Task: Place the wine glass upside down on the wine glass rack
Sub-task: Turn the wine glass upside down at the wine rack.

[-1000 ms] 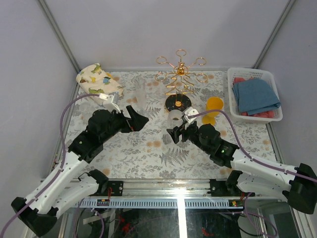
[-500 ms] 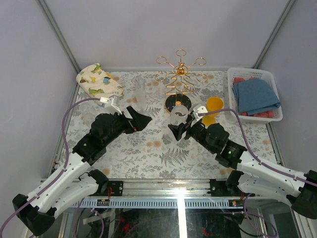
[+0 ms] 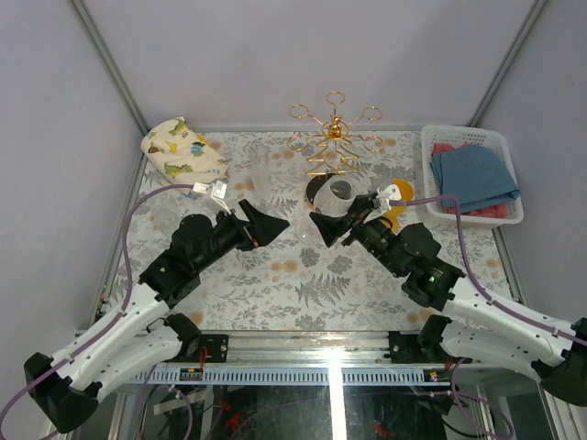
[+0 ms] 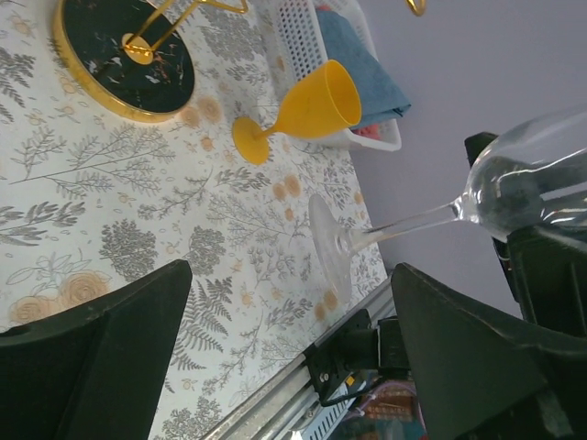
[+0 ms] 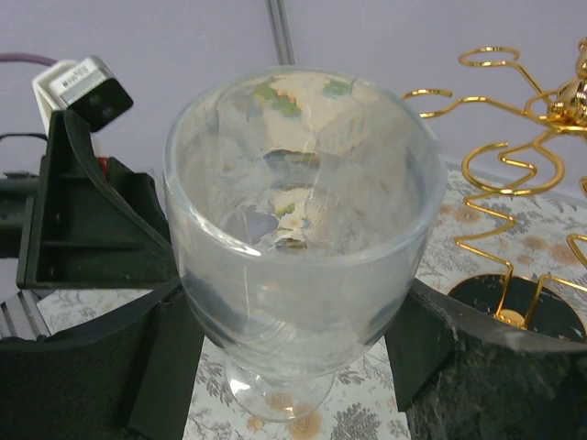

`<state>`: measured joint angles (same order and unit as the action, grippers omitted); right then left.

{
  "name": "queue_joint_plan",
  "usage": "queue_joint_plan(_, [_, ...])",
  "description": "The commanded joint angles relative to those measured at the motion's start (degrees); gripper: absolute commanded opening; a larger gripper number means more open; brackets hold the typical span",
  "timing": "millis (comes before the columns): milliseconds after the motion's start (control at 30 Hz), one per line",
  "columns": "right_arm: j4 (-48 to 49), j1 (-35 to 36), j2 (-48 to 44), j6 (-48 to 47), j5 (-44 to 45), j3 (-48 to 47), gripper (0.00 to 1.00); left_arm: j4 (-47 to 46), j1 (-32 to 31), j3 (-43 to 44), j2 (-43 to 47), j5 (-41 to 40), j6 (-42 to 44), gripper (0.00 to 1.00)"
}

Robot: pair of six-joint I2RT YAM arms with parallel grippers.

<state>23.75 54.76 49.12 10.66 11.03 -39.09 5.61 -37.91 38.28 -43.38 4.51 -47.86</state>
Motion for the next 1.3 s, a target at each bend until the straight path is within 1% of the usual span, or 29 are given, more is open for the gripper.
queue_joint_plan(0, [9.8,0.5,0.5,1.2,1.0,-4.0,0.53,-6.7,-1.5,-0.5,-0.6,1.0,-2.1,0.88])
queue_joint_plan(333, [13.9,0.5,1.8,1.6,0.5,-4.1,0.53,-11.3,-4.1,-1.3,-3.9,1.2,-4.2,0.75])
queue_joint_plan(500, [14.7,0.4,1.9,1.9,-0.3,-3.9,0.52,-13.1,-4.9,-1.6,-5.1,0.7,-4.8,0.66])
queue_joint_plan(633, [15.4,0.5,1.8,2.4,-0.6,-3.4,0.52,-14.3,-5.2,-1.2,-5.9,-0.1,-5.0,0.57])
queue_joint_plan(1033, [16.8,0.5,2.2,3.8,-1.5,-2.7,0.52,-16.3,-5.4,-0.5,-7.3,-1.3,-5.6,0.39])
queue_joint_plan(1133, [16.8,0.5,2.5,4.0,-1.7,-2.7,0.52,-16.3,-5.4,-0.2,-7.4,-1.3,-5.5,0.3])
queue_joint_plan(1200, [16.8,0.5,2.6,4.0,-1.8,-2.5,0.52,-16.2,-5.4,0.0,-7.5,-1.1,-5.5,0.22])
queue_joint_plan(1267, [16.8,0.5,2.7,4.0,-1.7,-2.3,0.52,-15.8,-5.5,0.1,-7.5,-1.5,-5.7,0.1])
